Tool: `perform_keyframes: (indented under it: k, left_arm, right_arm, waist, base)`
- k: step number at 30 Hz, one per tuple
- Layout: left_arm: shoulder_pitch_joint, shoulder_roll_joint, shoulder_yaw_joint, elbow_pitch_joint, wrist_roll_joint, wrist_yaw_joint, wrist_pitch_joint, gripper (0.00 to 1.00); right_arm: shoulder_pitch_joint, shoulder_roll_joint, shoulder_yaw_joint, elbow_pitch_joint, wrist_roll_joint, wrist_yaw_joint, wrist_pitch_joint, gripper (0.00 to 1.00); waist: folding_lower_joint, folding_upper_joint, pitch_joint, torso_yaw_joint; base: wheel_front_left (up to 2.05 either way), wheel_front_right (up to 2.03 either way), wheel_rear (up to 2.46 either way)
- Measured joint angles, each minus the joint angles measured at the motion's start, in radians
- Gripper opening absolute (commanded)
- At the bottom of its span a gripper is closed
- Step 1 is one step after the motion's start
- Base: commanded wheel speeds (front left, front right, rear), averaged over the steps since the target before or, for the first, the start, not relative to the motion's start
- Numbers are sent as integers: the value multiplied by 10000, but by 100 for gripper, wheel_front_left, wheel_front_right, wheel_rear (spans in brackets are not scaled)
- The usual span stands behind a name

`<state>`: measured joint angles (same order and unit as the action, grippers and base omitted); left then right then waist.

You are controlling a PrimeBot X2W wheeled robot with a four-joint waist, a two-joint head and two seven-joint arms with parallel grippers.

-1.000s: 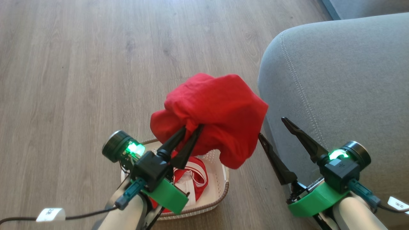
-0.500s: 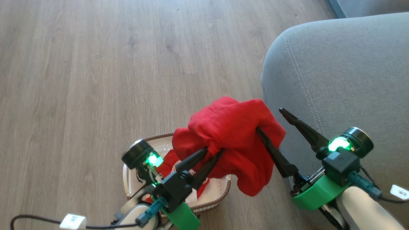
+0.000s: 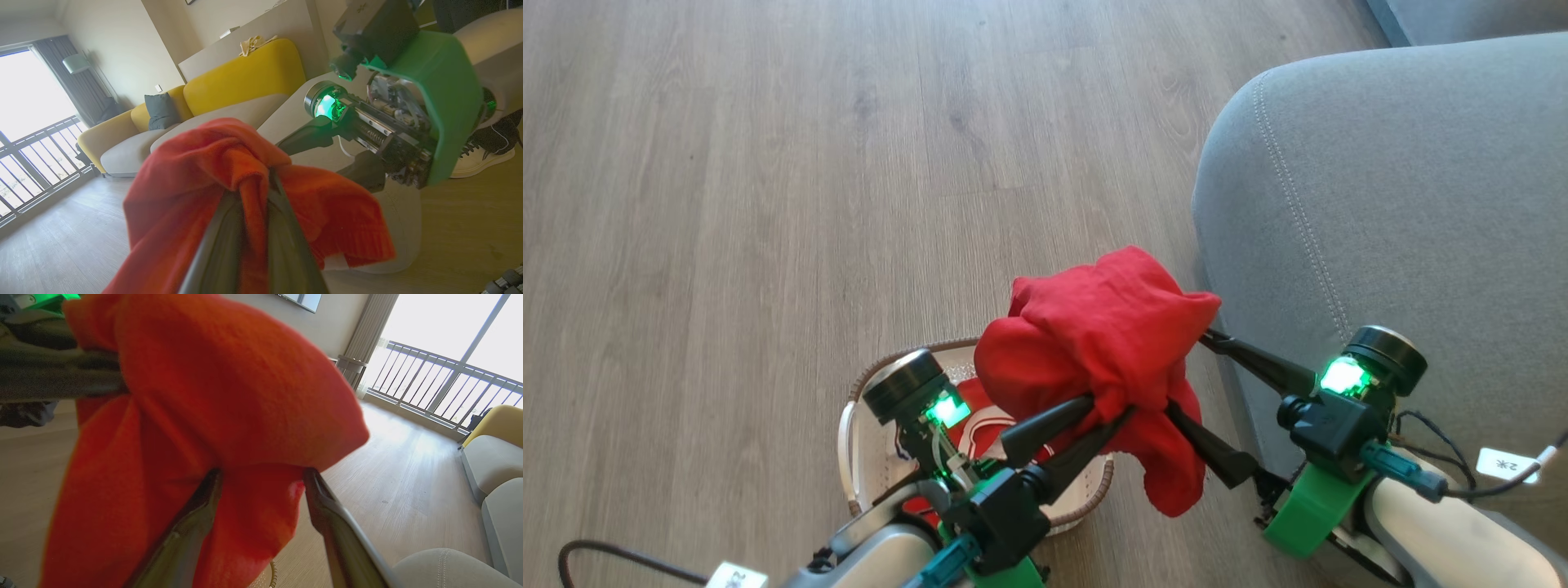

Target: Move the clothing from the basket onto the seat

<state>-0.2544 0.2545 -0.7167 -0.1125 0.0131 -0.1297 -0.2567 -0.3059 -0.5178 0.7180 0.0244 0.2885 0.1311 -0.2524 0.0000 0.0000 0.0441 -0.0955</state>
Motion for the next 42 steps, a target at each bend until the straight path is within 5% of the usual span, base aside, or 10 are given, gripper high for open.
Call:
perform_keyframes:
  k: [18, 34, 42]
  left_arm:
    - [-368, 46, -472, 100, -236, 13, 0, 0]
    - [-349, 12, 681, 583, -336, 539, -10, 0]
    - [-388, 94, -527, 389, -81, 173, -10, 0]
  right_arm:
    - [-1607, -245, 2681, -182, -798, -2, 0, 100]
    - [-1372, -320, 2006, -654, -949, 0, 0, 100]
    - [-1130, -228, 1685, -401, -1114, 0, 0, 100]
  waist:
    - [0, 0, -65, 113]
    - [0, 0, -25, 38]
    - [0, 0, -40, 10]
  base:
    - [0, 0, 0]
    - [0, 0, 0]
    - [0, 0, 0]
